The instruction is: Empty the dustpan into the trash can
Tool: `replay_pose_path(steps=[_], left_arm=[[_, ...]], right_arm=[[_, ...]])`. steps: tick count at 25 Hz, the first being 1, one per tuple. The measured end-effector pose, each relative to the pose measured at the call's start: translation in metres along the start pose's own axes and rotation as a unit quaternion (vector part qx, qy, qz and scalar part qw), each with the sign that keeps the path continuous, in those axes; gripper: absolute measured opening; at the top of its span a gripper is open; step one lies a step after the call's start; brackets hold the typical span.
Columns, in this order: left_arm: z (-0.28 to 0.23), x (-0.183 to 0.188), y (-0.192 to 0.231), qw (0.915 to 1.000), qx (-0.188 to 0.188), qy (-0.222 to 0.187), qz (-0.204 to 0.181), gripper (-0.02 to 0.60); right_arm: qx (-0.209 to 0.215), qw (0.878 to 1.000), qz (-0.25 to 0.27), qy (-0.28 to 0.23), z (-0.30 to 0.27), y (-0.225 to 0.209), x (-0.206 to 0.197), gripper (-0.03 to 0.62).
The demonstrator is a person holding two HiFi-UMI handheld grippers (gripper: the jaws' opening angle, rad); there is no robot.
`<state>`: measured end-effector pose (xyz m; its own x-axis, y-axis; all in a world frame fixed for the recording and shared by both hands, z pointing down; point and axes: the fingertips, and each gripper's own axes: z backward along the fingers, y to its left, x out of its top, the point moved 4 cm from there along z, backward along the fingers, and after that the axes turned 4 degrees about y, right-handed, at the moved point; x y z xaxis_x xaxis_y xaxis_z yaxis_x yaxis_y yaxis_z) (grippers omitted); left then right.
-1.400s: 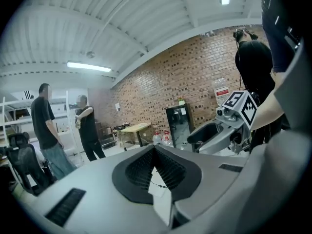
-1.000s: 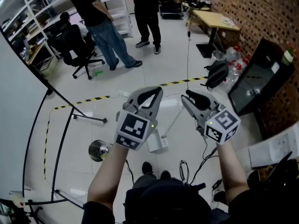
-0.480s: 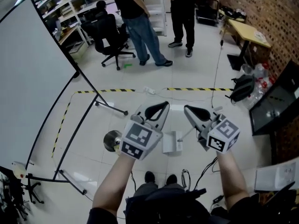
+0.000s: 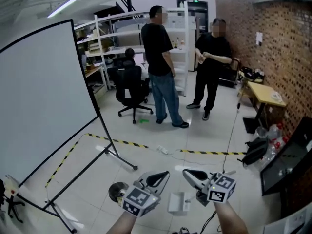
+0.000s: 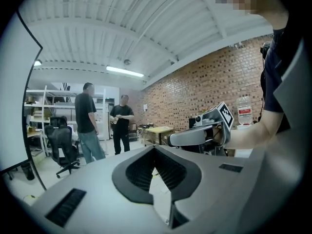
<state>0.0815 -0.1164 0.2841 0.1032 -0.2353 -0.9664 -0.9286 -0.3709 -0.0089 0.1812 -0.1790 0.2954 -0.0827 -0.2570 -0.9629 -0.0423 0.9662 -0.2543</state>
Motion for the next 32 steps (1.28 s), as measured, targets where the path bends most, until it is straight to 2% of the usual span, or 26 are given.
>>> replay_pose_path(steps=[9,13,25,32], left_arm=[[0.12,-0.004,0.058,0.9964,0.061,-0.057,0.015,-0.003],[0.169,-0.012,0.073,0.9945,0.074,-0.072,0.015,-0.003],[0.292,-0.037,0.085,0.9909,0.113,-0.072,0.0,-0.003],[0.327,-0.045,0.049,0.9894,0.124,-0.073,-0.019,-0.003]], right_arm=[[0.031,0.996,0.063,0.048,-0.089,0.091,0.009,0.008],[0.046,0.991,0.1,0.076,-0.123,0.14,0.007,0.008],[0.085,0.988,0.106,0.07,-0.195,0.268,-0.001,0.008],[0.103,0.979,0.151,0.085,-0.167,0.319,-0.024,0.008]])
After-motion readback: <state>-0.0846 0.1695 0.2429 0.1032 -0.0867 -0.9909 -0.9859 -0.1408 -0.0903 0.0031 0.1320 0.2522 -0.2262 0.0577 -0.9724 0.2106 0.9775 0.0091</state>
